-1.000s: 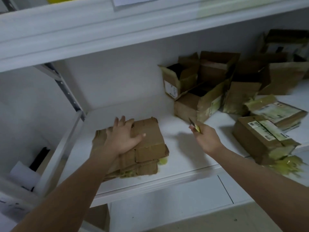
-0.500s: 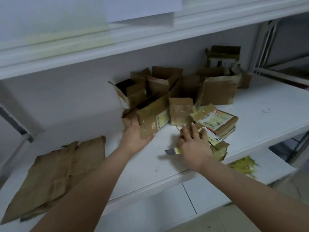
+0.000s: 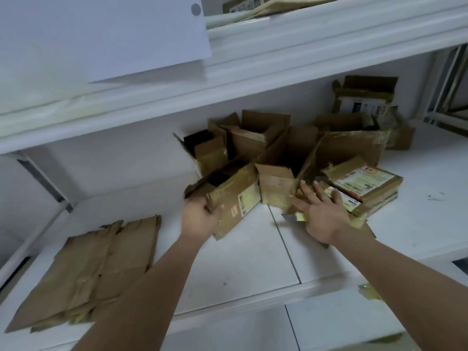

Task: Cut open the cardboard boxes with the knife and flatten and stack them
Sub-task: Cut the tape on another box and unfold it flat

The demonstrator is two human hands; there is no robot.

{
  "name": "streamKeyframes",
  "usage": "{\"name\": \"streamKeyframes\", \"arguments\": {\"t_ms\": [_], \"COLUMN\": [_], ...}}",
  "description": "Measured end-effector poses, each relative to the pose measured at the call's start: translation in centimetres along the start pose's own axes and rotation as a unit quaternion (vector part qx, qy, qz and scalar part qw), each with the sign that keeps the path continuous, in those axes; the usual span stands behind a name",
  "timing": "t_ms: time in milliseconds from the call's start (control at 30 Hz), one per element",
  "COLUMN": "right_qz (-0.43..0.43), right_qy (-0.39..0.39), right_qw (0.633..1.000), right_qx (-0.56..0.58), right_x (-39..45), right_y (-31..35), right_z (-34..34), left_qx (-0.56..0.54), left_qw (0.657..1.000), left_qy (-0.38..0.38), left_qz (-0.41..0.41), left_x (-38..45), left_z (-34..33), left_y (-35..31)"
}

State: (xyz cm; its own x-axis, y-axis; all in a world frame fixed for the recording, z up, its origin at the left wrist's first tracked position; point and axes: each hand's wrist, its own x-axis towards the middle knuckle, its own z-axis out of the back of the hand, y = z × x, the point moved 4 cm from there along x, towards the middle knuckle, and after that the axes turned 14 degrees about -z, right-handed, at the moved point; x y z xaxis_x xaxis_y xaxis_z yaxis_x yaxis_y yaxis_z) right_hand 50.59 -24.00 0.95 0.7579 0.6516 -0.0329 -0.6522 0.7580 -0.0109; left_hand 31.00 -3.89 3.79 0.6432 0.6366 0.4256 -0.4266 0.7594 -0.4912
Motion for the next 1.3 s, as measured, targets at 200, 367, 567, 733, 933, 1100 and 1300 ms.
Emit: {"name": "streamKeyframes", "arguments": {"t_ms": [200,367,567,733,933,1100,1300], "right_qz": [-0.009,-0.007,-0.03,-0.097,-0.126,-0.16,-0.185], "right_qy": [0.009,-0.102,-0.123,-0.09,-0.102,-0.071,-0.035], "right_qw": [0.997,0.986,0.945,0.904,0.89,0.887,0.897], "right_qx": [0.075,0.129,0.302,0.408,0.427,0.427,0.4], "right_x": [0.4,-1.7,-5.0,-8.1,-10.7,-11.7,-11.6], "right_y": [1.1,2.5,3.7,4.0,3.6,3.0,2.9], "right_z": [1.5,2.7,4.0,4.5,4.3,2.6,1.4], "left_qx": [-0.058,-0.093,0.035,-0.033,-0.163,-0.079,0.017], "left_qw": [0.951,0.963,0.961,0.979,0.984,0.996,0.998], "left_qy": [0.218,0.172,0.067,-0.02,-0.036,-0.042,-0.057], "left_qz": [-0.21,-0.186,-0.267,-0.201,-0.065,0.025,0.022], "left_x": [-4.0,-6.1,-7.9,-9.5,-10.6,-9.8,-9.9], "left_z": [2.1,4.0,7.0,8.9,9.5,10.9,12.4], "left_y": [-1.9,-2.2,-3.4,-3.5,-2.2,0.2,0.4]}}
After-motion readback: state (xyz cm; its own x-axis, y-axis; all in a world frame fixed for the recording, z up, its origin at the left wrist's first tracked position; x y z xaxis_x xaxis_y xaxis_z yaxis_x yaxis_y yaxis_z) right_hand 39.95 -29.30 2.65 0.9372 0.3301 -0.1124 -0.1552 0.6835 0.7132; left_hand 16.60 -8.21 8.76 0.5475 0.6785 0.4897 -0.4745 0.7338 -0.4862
